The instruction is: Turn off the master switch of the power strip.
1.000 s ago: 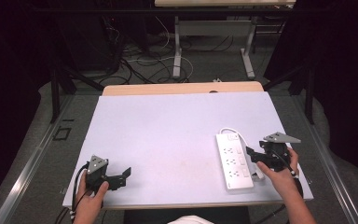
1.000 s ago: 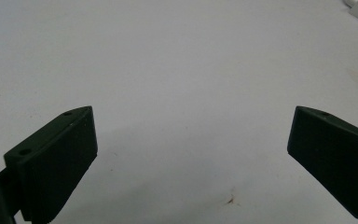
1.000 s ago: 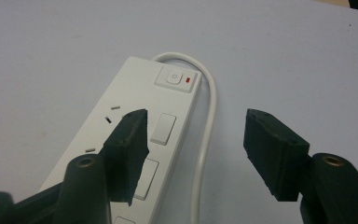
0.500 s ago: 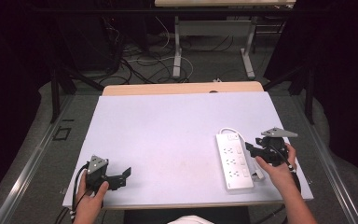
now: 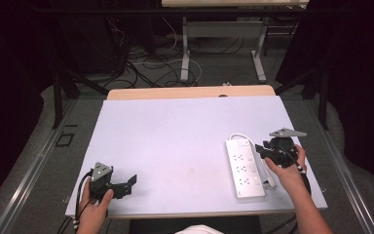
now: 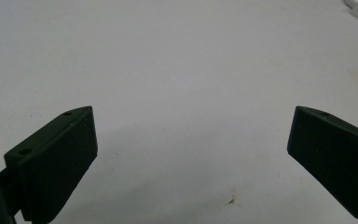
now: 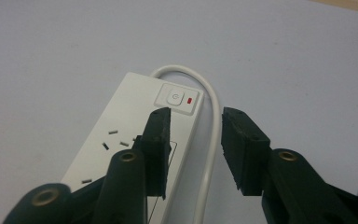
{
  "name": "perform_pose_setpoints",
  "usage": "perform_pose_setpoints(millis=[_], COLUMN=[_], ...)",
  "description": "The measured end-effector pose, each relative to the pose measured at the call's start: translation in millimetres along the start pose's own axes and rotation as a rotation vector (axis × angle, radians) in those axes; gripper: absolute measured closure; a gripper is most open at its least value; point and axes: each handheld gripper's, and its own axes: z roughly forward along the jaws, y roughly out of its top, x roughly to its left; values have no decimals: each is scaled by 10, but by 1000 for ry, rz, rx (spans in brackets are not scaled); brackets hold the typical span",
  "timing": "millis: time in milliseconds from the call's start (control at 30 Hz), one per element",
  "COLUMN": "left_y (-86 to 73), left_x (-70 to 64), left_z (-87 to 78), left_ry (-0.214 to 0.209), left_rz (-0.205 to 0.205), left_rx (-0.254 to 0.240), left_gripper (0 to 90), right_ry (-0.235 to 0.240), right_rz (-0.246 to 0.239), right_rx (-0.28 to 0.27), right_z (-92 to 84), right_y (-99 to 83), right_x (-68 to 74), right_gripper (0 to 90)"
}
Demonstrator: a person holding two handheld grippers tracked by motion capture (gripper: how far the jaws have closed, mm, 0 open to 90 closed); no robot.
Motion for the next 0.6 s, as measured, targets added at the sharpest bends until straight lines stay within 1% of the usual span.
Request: perform_pose_setpoints(millis=[33,67,100,233,267,333,433,500,533,567,600], left_y=[0,-1,-1,-1,-1,-1,0,0,0,0,0], left_x=[-1,-1,-1,2,1,1,2,3,3,3,2], left_z=[0,1,1,1,0,1,-2,-1,-1,-1,-1], left_ry=[-1,-1,-1,0,0,0,-2,-2,-1,-1,-2], left_rz=[-1,-1,-1,0,-2,0,3,2,2,2,2], left_rx=[0,0,1,-3,-3,-3,3,2,3,3,4], left_gripper=[15,15,16,16,16,16,16,16,16,16,16], right_ry=[2,0,-2,4,8,16,26,36,39,45,45], right_rz=[6,-7,-7,-14,-25,-23,-25,-32,-43,-44,-44], right_rx=[2,6,19,38,54,70,85,100,104,122,122], right_z=[10,17,33,73,102,128,154,172,180,196,196], right_y=[12,24,50,84,104,124,142,159,167,183,183], right_x=[7,0,6,3,-5,-8,-21,-31,-43,-53,-53], right_gripper=[650,657,682,714,732,749,774,794,805,826,826])
